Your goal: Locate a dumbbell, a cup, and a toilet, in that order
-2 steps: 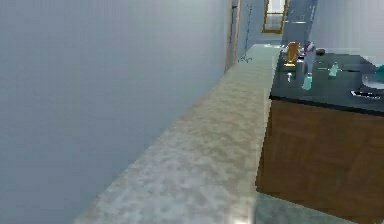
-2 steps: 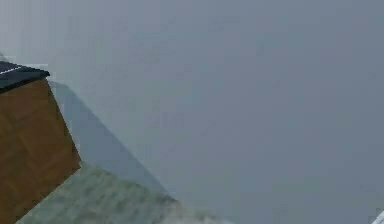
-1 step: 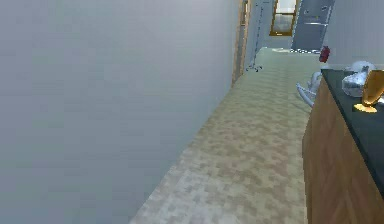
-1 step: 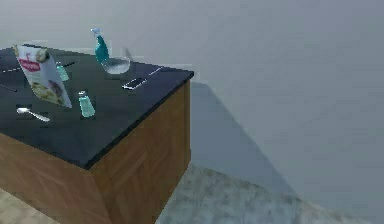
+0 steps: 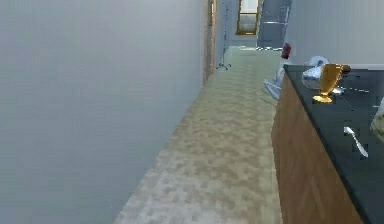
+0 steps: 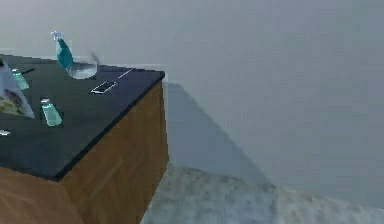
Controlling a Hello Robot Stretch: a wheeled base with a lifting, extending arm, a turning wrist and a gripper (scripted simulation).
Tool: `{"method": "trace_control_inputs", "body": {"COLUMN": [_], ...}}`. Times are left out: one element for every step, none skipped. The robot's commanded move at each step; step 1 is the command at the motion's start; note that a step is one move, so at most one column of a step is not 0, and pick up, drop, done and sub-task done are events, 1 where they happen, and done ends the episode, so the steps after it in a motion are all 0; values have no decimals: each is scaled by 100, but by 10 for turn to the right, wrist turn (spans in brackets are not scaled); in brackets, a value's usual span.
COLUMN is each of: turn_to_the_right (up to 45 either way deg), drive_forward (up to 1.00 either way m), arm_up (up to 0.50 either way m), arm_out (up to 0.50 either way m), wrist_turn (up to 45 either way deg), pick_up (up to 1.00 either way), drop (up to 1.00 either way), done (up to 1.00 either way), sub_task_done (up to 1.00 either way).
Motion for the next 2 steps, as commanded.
{"method": "trace_control_inputs", "body": {"turn_to_the_right": [0,30], "drive_forward": [35,0], "arm_up": [0,0], "arm_out": [0,0], "wrist_turn": [0,0], "pick_up": [0,0], "drop": [0,0], "done": [0,0], "sub_task_done": [0,0]}}
